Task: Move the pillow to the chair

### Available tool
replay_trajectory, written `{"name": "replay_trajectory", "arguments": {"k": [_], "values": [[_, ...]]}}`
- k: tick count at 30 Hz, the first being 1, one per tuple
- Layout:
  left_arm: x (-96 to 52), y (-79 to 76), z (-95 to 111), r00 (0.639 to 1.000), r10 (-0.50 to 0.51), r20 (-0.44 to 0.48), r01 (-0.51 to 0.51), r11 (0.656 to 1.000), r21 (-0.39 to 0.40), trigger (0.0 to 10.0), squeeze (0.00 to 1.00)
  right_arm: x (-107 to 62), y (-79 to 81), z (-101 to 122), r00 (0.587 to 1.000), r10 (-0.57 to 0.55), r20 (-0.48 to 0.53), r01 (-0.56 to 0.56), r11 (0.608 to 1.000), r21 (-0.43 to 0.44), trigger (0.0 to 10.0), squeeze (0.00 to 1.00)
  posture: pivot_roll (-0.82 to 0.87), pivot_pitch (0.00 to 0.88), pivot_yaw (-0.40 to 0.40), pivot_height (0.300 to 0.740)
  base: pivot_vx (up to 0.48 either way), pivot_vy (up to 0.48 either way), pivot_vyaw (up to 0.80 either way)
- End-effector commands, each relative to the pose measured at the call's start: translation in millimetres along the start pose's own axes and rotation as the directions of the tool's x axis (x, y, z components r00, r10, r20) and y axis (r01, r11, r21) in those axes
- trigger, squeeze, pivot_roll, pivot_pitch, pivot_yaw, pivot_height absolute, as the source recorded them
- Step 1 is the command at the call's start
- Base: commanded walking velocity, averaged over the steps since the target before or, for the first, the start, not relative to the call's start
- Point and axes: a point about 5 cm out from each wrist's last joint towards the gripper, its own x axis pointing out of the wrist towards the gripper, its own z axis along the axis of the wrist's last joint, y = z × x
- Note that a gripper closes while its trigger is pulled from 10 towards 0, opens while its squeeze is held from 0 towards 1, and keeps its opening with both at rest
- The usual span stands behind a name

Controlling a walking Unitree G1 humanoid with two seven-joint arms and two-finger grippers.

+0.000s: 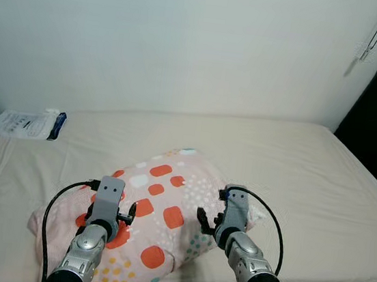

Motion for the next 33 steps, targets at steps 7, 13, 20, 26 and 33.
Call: {"name": "replay_trajectory", "arguments": {"k": [7,13,20,26,33], "values": [[-3.8,-0.1,-12,0.999,0.012,-0.052,-0.011,1.0,0.028,10.0,0.0,1.8,6.5,7,1.0,0.021,0.02,-0.02,0.998,-0.06,10.0,0.0,0.08,0.0,0.006,0.74,0.0,0.0,0.0],[-6.1,0.0,-16,0.998,0.021,-0.062,-0.02,1.0,0.015,10.0,0.0,1.8,9.6,6,0.998,0.067,0.004,-0.067,0.993,-0.092,10.0,0.0,0.08,0.0,-0.073,0.74,0.0,0.0,0.0],[-15.8,9.4,-24,0.998,0.023,-0.056,-0.018,0.996,0.089,10.0,0.0,-1.3,11.2,-6,0.984,0.15,-0.091,-0.171,0.94,-0.295,10.0,0.0,0.11,0.0,-0.127,0.74,0.0,0.0,0.0],[-21.9,15.3,-23,0.999,0.047,0.0,-0.047,0.981,0.19,10.0,0.0,-2.4,3.6,1,0.995,0.099,-0.013,-0.099,0.959,-0.266,10.0,0.0,0.13,0.0,-0.144,0.74,0.0,0.0,0.0],[-27.4,28.3,-2,0.969,0.162,0.185,-0.192,0.969,0.154,10.0,0.0,-6.4,-9.9,29,0.986,0.01,0.168,0.02,0.984,-0.177,10.0,0.0,0.13,0.0,-0.136,0.74,0.0,0.0,0.0]]}}
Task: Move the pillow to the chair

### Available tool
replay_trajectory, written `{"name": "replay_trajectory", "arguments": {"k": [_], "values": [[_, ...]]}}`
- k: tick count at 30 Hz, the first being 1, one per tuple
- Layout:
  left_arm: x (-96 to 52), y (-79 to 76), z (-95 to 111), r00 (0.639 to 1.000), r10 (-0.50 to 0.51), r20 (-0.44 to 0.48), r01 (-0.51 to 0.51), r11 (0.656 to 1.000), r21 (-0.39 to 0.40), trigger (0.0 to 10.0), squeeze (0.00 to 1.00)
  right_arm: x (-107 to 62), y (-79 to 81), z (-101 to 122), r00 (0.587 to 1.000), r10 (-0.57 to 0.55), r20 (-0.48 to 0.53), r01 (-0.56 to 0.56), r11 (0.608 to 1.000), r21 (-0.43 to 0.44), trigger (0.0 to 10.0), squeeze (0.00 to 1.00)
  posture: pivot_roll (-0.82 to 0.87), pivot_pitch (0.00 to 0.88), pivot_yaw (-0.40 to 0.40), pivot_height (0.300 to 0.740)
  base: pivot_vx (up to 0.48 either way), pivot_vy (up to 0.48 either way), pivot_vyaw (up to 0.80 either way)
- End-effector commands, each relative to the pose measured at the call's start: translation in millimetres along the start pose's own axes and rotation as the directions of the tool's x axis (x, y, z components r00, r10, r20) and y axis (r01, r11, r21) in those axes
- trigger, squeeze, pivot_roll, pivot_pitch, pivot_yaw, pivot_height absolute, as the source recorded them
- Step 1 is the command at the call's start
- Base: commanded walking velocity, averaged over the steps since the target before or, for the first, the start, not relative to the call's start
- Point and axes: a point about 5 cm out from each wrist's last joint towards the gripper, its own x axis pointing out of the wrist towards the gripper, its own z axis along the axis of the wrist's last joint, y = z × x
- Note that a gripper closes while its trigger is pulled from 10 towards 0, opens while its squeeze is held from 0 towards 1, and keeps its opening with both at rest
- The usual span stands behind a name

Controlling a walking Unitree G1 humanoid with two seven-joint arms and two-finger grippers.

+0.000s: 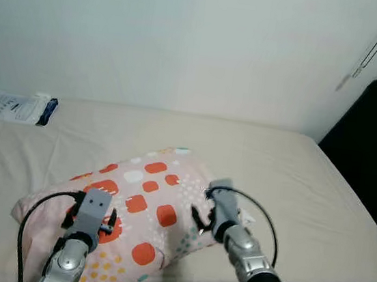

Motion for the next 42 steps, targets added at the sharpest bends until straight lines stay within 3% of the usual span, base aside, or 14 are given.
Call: {"name": "replay_trajectory", "arguments": {"k": [1,2,4,12,14,15,17,18,21,24,31,38,42], "values": [[-0.7,1.8,2,1.0,0.01,0.019,-0.01,1.0,0.003,10.0,0.0,-2.8,-3.9,-5,1.0,-0.023,-0.008,0.023,0.999,0.029,10.0,0.0,0.13,0.0,-0.136,0.74,0.0,0.0,0.0],[-3.0,3.7,13,0.997,0.004,0.076,-0.003,1.0,-0.019,10.0,0.0,-8.0,-7.3,-2,0.998,-0.054,0.028,0.052,0.997,0.057,10.0,0.0,0.11,0.0,-0.103,0.74,0.0,0.0,0.0],[-4.7,2.8,17,0.995,-0.012,0.097,0.015,1.0,-0.024,10.0,0.0,-11.4,-8.1,-3,0.997,-0.066,0.036,0.064,0.996,0.059,10.0,0.0,0.11,0.0,-0.103,0.74,0.0,0.0,0.0],[-13.8,4.2,20,0.994,-0.037,0.104,0.043,0.997,-0.059,10.0,0.0,-21.1,-13.7,-13,0.991,-0.136,0.013,0.134,0.985,0.106,10.0,0.0,0.11,0.0,-0.105,0.74,0.0,0.0,0.0],[-16.3,3.9,18,0.994,-0.045,0.099,0.051,0.997,-0.058,10.0,0.0,-21.6,-14.5,-16,0.989,-0.148,0.0,0.147,0.983,0.114,10.0,0.0,0.1,0.0,-0.077,0.74,0.0,0.0,0.0],[-18.1,0.8,6,0.999,-0.044,0.024,0.046,0.994,-0.102,10.0,0.0,-23.0,-10.7,-24,0.992,-0.12,-0.048,0.122,0.991,0.046,10.0,0.0,0.07,0.0,-0.041,0.74,0.0,0.0,0.0],[-18.2,0.1,3,0.999,-0.043,0.004,0.043,0.992,-0.115,10.0,0.0,-23.4,-9.4,-26,0.992,-0.111,-0.059,0.112,0.993,0.025,10.0,0.0,0.07,0.0,-0.041,0.74,0.0,0.0,0.0],[-13.2,-4.4,-8,0.997,-0.045,-0.066,0.04,0.996,-0.076,10.0,0.0,-23.3,-5.5,-32,0.993,-0.074,-0.09,0.074,0.997,-0.001,10.0,0.0,0.07,0.0,-0.045,0.74,0.0,0.0,0.0],[-5.3,-9.2,-10,0.994,-0.058,-0.094,0.055,0.998,-0.036,10.0,0.0,-23.5,-0.5,-39,0.99,-0.052,-0.13,0.049,0.998,-0.029,10.0,0.0,0.06,0.0,-0.041,0.74,0.0,0.0,0.0],[0.8,-15.9,5,0.996,-0.066,-0.063,0.059,0.993,-0.103,10.0,0.0,-25.8,8.6,-35,0.994,-0.003,-0.112,0.005,1.0,0.015,10.0,0.0,0.06,0.0,-0.044,0.74,0.0,0.0,0.0],[1.8,-28.1,5,0.991,-0.101,-0.093,0.097,0.994,-0.053,10.0,0.0,-25.9,10.9,-36,0.993,-0.014,-0.117,0.014,1.0,-0.003,10.0,0.0,0.05,0.0,-0.011,0.74,0.0,0.0,0.0],[6.6,-28.8,7,0.989,-0.118,-0.087,0.114,0.992,-0.051,10.0,0.0,-22.5,13.8,-28,0.995,-0.032,-0.098,0.036,0.999,0.035,10.0,0.0,0.05,0.0,-0.005,0.74,0.0,0.0,0.0],[13.5,-20.7,14,0.995,-0.063,-0.076,0.057,0.995,-0.076,10.0,0.0,-17.4,23.5,-23,0.994,0.005,-0.11,-0.003,1.0,0.012,10.0,0.0,0.07,0.0,-0.036,0.74,0.0,0.0,0.0]]}}
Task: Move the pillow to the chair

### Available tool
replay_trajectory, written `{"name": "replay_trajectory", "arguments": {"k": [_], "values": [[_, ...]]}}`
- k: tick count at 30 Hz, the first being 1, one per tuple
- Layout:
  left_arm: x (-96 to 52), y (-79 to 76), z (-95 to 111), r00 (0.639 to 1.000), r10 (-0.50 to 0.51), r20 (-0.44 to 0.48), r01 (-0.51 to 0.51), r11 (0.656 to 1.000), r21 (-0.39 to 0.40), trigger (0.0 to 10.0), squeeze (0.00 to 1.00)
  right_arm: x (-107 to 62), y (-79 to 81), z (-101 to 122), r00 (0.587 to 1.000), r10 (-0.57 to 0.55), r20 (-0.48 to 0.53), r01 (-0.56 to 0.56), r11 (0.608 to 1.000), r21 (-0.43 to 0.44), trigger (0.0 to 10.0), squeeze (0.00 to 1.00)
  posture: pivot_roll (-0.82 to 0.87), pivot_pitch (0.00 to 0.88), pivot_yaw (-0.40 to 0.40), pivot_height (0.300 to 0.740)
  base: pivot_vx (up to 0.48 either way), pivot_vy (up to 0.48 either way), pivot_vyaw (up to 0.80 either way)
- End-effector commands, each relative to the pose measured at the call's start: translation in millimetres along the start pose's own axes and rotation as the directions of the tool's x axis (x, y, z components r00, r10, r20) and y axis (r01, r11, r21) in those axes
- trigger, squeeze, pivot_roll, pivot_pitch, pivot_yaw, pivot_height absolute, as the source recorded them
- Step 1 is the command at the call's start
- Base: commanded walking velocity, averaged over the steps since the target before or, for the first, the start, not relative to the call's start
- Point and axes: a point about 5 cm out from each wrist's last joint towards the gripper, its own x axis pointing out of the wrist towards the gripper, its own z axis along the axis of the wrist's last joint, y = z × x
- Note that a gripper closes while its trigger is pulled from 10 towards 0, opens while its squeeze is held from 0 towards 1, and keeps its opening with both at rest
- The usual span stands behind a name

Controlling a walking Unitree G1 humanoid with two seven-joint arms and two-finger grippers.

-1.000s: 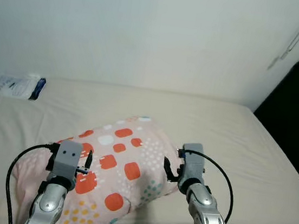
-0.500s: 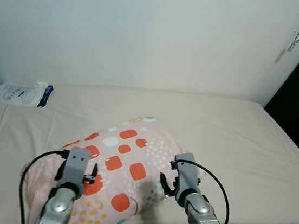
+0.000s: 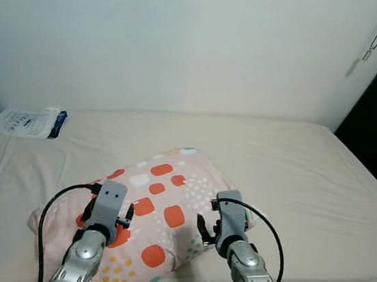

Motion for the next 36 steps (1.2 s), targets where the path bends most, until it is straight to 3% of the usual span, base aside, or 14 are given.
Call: {"name": "replay_trajectory", "arguments": {"k": [1,7,12,17,23,36], "values": [[-1.3,2.5,-3,1.0,0.016,-0.015,-0.016,1.0,-0.006,10.0,0.0,1.0,3.7,0,1.0,0.016,-0.016,-0.016,1.0,-0.001,10.0,0.0,0.07,0.0,-0.036,0.74,0.0,0.0,0.0],[-8.5,7.8,-14,0.997,0.056,-0.051,-0.057,0.998,-0.012,10.0,0.0,3.0,8.9,5,0.998,0.06,0.002,-0.06,0.998,-0.014,10.0,0.0,0.07,0.0,-0.03,0.74,0.0,0.0,0.0],[-10.5,9.6,-14,0.997,0.055,-0.054,-0.056,0.998,-0.016,10.0,0.0,2.3,-1.9,3,1.0,0.01,-0.004,-0.01,0.999,0.033,10.0,0.0,0.08,0.0,-0.016,0.74,0.0,0.0,0.0],[0.0,15.2,-5,0.998,0.053,-0.033,-0.053,0.999,-0.001,10.0,0.0,4.9,4.0,4,1.0,0.022,-0.007,-0.021,0.999,0.037,10.0,0.0,0.1,0.0,-0.033,0.74,0.0,0.0,0.0],[-3.2,14.0,-8,0.998,0.048,-0.035,-0.048,0.999,-0.001,10.0,0.0,5.8,9.0,8,0.999,0.046,0.004,-0.046,0.998,0.036,10.0,0.0,0.09,0.0,-0.026,0.74,0.0,0.0,0.0],[-3.0,10.7,-8,0.998,0.038,-0.044,-0.038,0.999,-0.006,10.0,0.0,6.0,-0.2,7,1.0,0.023,-0.004,-0.022,0.999,0.043,10.0,0.0,0.08,0.0,-0.022,0.74,0.0,0.0,0.0]]}}
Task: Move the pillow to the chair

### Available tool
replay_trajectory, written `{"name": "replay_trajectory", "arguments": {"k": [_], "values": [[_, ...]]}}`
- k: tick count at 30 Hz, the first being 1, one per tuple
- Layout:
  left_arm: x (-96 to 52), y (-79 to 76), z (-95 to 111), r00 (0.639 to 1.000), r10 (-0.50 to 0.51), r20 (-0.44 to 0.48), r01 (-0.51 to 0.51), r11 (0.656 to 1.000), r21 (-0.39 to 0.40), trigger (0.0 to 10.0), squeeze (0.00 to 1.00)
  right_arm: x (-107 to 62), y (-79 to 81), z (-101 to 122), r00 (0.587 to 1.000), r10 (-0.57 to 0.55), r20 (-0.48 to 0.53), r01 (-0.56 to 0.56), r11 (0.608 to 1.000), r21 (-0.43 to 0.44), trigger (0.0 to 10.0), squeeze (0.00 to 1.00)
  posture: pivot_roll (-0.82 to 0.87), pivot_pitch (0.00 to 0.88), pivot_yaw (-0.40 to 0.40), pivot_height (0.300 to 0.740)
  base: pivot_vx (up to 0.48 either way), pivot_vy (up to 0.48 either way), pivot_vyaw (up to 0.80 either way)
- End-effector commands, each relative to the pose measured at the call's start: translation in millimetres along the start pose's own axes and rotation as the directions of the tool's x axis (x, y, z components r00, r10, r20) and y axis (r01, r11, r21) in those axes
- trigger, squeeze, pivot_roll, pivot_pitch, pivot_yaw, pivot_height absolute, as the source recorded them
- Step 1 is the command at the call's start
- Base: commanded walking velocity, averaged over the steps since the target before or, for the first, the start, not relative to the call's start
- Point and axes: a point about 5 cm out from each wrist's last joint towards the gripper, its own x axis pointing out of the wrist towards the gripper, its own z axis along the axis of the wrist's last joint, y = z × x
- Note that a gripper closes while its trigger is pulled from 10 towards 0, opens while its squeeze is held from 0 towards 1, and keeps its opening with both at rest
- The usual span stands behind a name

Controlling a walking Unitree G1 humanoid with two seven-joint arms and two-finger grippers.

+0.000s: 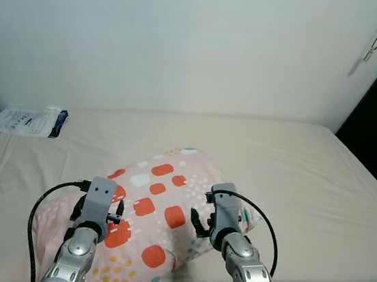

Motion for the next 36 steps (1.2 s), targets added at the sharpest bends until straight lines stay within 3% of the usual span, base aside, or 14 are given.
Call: {"name": "replay_trajectory", "arguments": {"k": [1,16,36], "values": [[1.0,-1.6,1,1.0,-0.007,-0.007,0.007,1.0,-0.003,10.0,0.0,0.8,-0.8,0,1.0,-0.001,-0.006,0.002,1.0,0.011,10.0,0.0,0.08,0.0,-0.022,0.74,0.0,0.0,0.0],[-0.9,-12.0,-1,0.997,-0.071,-0.022,0.07,0.997,-0.028,10.0,0.0,-0.8,2.8,-5,1.0,0.005,-0.017,-0.005,1.0,0.013,10.0,0.0,0.08,0.0,-0.02,0.74,0.0,0.0,0.0],[-3.0,-7.4,-5,0.998,-0.047,-0.044,0.044,0.998,-0.048,10.0,0.0,0.0,3.2,-5,0.999,0.021,-0.029,-0.02,0.999,0.028,10.0,0.0,0.08,0.0,-0.007,0.74,0.0,0.0,0.0]]}}
